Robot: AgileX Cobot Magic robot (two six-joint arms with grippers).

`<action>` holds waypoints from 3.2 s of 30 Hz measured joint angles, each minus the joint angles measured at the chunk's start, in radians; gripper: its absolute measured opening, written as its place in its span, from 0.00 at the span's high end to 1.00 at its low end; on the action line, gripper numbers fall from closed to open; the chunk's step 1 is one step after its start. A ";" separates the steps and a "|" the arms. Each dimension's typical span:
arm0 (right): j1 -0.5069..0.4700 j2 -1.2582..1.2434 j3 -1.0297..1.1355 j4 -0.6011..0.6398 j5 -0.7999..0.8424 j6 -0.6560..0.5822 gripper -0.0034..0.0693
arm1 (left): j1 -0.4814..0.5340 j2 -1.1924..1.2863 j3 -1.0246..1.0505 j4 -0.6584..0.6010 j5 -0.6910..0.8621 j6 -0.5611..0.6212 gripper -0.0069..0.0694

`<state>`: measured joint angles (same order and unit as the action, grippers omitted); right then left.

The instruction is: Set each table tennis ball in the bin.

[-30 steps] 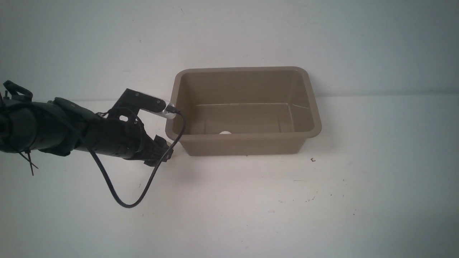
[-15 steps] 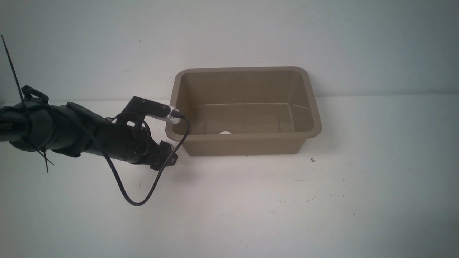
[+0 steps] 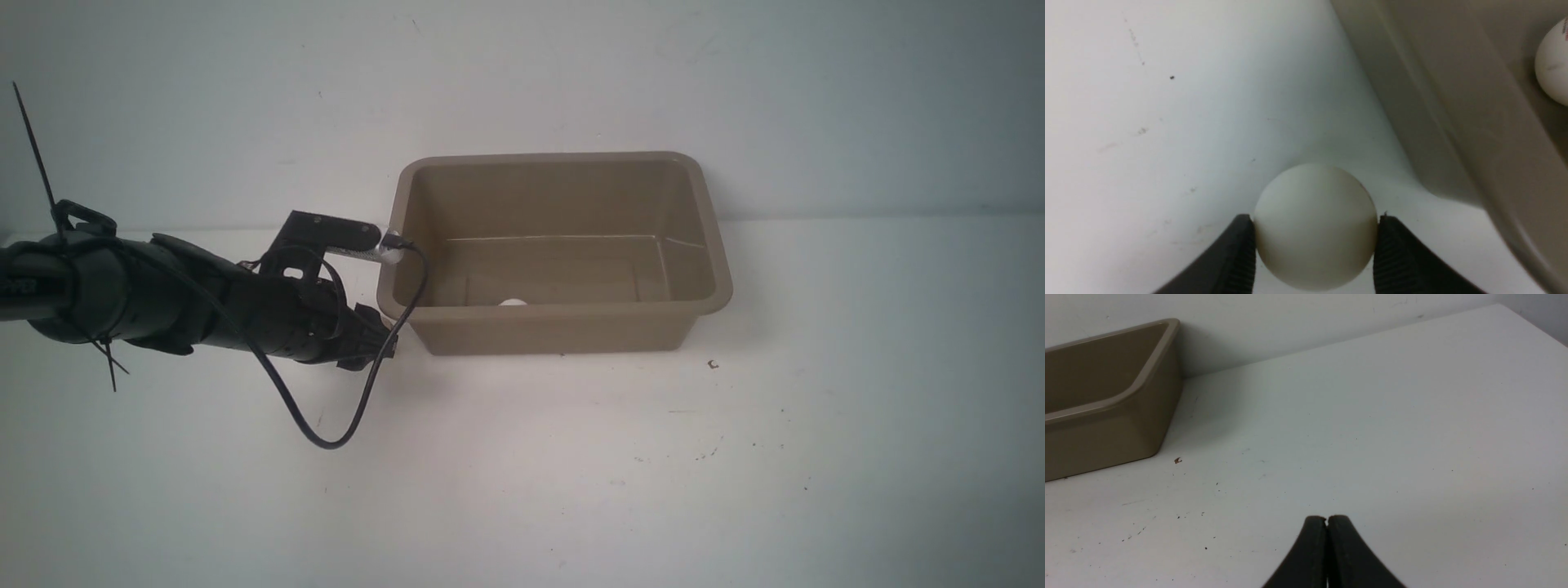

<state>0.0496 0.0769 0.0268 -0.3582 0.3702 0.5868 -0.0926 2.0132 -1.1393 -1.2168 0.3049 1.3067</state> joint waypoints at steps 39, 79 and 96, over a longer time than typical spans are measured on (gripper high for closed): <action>0.000 0.000 0.000 0.000 0.000 0.000 0.97 | -0.228 -0.266 0.058 0.157 -0.114 -0.225 0.48; 0.000 0.000 0.000 0.000 0.000 0.000 0.97 | -0.146 -1.219 0.603 0.053 -0.205 -0.158 0.91; 0.000 0.000 0.000 0.000 0.000 0.000 0.97 | -0.050 -1.466 0.875 0.022 -0.177 -0.159 0.91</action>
<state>0.0496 0.0769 0.0268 -0.3582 0.3702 0.5868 -0.1431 0.5468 -0.2647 -1.1951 0.1280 1.1481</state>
